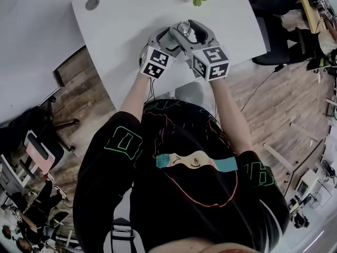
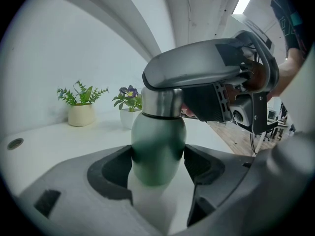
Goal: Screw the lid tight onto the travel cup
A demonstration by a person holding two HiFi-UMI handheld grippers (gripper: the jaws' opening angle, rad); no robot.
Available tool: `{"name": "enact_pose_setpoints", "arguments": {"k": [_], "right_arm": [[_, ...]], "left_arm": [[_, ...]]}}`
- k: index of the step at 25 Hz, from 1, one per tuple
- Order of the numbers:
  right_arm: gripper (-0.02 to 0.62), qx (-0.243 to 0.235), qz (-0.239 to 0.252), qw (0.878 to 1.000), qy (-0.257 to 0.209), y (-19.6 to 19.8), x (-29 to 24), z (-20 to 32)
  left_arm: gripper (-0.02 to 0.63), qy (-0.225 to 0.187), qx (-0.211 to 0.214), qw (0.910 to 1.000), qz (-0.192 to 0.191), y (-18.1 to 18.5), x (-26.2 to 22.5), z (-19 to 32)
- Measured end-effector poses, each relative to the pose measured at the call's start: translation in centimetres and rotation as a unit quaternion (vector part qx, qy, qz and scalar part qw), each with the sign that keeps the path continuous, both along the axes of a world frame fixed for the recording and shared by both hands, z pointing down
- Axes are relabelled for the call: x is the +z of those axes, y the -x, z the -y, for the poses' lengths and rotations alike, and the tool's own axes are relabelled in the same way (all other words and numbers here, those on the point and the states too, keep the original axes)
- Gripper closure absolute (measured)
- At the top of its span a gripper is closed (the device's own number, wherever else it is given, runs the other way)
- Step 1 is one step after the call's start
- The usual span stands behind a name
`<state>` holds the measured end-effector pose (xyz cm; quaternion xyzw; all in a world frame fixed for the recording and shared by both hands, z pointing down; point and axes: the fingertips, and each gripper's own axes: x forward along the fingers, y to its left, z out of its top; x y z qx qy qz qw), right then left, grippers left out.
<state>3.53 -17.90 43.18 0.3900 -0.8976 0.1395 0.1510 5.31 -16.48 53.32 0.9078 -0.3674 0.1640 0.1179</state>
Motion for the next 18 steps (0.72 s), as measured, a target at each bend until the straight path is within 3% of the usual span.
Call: {"name": "enact_pose_setpoints", "arguments": {"k": [8,11,18], "right_arm": [[0.326,-0.040,-0.020,0.999,0.006,0.4,0.6,-0.2],[0.284,-0.071,-0.025,0.997,0.013,0.7,1.2,-0.5],[0.279,-0.110,0.024,0.994,0.013,0.2,-0.7,0.3]], "left_arm": [[0.261,0.051,-0.003,0.9983,0.027,0.6,0.5,-0.7],[0.261,0.056,-0.027,0.9978,0.023,1.4,0.5,-1.0],[0.268,0.069,-0.101,0.9924,0.012,3.8,-1.3,-2.0]]}}
